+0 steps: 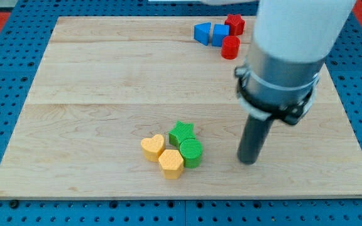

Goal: Push the green circle to the top left of yellow heart

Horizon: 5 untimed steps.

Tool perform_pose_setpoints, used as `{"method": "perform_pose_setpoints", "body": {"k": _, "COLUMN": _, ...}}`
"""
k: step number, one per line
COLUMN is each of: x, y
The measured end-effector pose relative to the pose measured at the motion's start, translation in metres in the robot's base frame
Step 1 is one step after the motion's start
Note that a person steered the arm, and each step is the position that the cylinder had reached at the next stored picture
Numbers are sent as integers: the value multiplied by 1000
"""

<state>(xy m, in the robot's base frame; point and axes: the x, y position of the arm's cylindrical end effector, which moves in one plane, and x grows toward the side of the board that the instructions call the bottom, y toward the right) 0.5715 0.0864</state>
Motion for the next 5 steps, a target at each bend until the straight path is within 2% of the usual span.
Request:
{"method": "perform_pose_setpoints", "body": {"k": 1, "x": -9, "y": -66}}
{"method": "perform_pose_setpoints", "body": {"k": 2, "x": -10, "y": -107}}
{"method": "perform_pose_setpoints", "body": {"k": 3, "x": -29, "y": -98}}
{"method": "perform_pose_setpoints", "body": {"k": 4, "x": -48, "y": -130}}
{"method": "perform_pose_setpoints", "body": {"k": 5, "x": -53, "y": -191}}
